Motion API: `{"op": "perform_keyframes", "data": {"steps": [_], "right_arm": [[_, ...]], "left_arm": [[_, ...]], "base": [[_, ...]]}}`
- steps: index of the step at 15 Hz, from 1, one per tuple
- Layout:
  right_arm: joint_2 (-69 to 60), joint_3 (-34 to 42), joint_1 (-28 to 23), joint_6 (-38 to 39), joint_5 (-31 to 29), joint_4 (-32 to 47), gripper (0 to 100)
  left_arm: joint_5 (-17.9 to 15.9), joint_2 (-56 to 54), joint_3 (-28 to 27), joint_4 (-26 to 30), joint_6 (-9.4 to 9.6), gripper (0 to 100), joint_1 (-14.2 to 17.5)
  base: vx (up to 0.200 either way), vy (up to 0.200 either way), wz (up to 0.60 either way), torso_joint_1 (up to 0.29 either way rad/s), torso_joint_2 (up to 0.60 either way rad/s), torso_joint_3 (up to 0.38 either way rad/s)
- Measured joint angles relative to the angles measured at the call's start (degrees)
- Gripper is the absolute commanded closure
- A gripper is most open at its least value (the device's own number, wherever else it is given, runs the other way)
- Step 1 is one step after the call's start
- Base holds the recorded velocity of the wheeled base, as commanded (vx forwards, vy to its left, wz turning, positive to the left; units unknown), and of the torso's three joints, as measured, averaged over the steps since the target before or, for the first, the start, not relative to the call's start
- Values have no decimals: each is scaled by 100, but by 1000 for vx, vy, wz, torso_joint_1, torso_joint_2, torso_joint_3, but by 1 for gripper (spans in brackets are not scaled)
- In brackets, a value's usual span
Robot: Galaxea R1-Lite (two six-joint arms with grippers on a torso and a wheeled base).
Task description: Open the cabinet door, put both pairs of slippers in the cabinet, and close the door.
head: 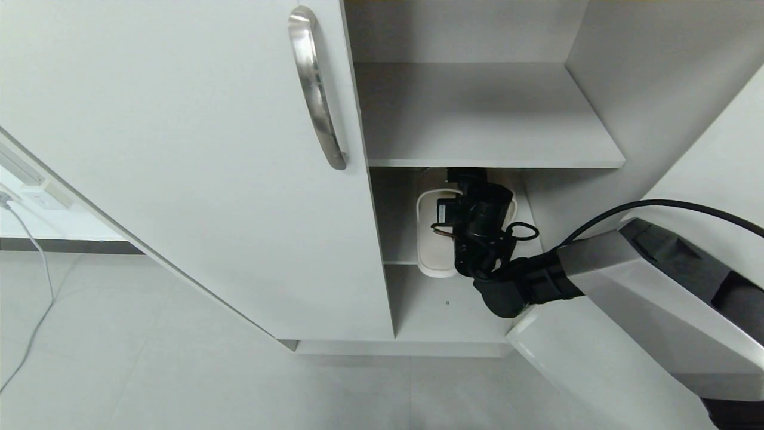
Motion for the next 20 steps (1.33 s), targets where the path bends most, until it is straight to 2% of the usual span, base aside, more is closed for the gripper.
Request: {"op": "perform_keyframes", "data": {"steps": [3,10,11,16,20], "right_arm": [[107,-330,-50,112,133,238,100],[188,-427,-68,191,247,411,100],[199,-429,-74,191,244,413,0],[171,-232,-72,200,223,383,0],[-377,824,-6,200,228,46,0]], "left_arm": [[0,0,0,0,0,100,5],[0,0,0,0,0,100,5],[0,0,0,0,0,100,5],[0,0,0,0,0,100,0],[0,0,0,0,0,100,2]], "base": [[0,0,0,0,0,0],[0,0,0,0,0,0],[0,0,0,0,0,0],[0,0,0,0,0,0],[0,0,0,0,0,0]]}}
